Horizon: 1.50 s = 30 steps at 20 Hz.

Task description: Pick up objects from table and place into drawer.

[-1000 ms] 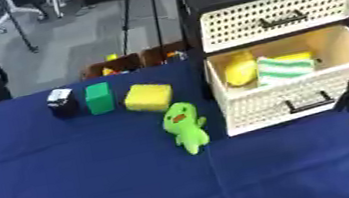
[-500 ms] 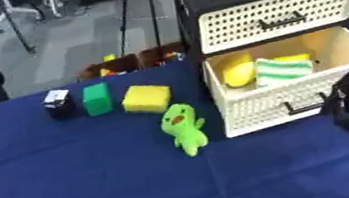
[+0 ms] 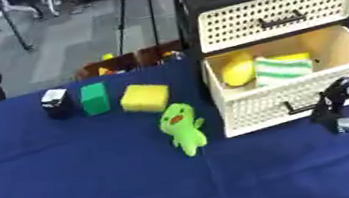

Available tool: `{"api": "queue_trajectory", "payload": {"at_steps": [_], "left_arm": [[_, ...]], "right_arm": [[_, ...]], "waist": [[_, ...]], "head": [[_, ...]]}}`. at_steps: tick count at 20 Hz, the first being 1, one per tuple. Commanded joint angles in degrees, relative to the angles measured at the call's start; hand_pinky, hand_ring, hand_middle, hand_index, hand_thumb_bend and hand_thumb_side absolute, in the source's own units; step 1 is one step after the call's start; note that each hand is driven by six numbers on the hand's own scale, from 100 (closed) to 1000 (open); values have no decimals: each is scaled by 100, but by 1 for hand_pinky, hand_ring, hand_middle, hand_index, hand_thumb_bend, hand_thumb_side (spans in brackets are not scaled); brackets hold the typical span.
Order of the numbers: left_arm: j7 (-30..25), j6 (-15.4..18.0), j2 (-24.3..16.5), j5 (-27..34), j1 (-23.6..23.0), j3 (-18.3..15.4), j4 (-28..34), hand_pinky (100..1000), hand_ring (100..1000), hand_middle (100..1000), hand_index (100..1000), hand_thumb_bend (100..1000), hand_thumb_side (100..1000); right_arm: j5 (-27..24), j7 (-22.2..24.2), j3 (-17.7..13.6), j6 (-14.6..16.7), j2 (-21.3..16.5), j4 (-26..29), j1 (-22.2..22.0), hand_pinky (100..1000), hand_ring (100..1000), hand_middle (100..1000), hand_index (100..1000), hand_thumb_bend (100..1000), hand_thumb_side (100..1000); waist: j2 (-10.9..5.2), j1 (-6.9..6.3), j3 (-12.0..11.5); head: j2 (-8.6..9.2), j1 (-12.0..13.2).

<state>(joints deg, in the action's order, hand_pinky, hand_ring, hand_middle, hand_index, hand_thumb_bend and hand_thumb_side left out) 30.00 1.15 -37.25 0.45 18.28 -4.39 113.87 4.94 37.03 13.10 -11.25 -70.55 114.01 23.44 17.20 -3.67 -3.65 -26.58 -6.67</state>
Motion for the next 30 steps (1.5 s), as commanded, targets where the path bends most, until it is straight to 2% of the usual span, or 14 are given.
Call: {"api": "queue_trajectory", "payload": {"at_steps": [1, 5, 10, 17, 30], "left_arm": [[1, -23, -95, 25, 72, -48, 73, 406, 597, 703, 944, 530, 929], [9, -23, -78, 28, 65, -55, 73, 405, 597, 703, 945, 531, 928], [59, -7, -55, 33, 39, -88, 73, 404, 597, 701, 944, 528, 928], [87, -3, -24, 39, 23, -91, 73, 402, 596, 701, 944, 527, 926], [159, 15, 44, 21, -45, -138, 73, 413, 573, 702, 945, 520, 928]], "right_arm": [[-43, 76, -17, -296, -79, 58, 118, 491, 726, 725, 834, 100, 1000], [43, 194, 23, -664, -18, 58, 163, 498, 732, 728, 824, 100, 1000], [116, 335, 70, -959, 29, 9, 141, 511, 744, 734, 830, 100, 1000], [271, 387, 161, -1020, 111, -296, 221, 567, 781, 762, 839, 100, 1000], [554, 299, 255, -924, 453, -1438, 662, 599, 807, 788, 848, 100, 1000]], "waist": [[-73, 25, -35], [-53, 23, -92], [-18, 22, -126], [19, 13, -140], [111, 17, -271]], "head": [[59, -41], [88, -110], [102, -151], [136, -165], [269, -285]]}}
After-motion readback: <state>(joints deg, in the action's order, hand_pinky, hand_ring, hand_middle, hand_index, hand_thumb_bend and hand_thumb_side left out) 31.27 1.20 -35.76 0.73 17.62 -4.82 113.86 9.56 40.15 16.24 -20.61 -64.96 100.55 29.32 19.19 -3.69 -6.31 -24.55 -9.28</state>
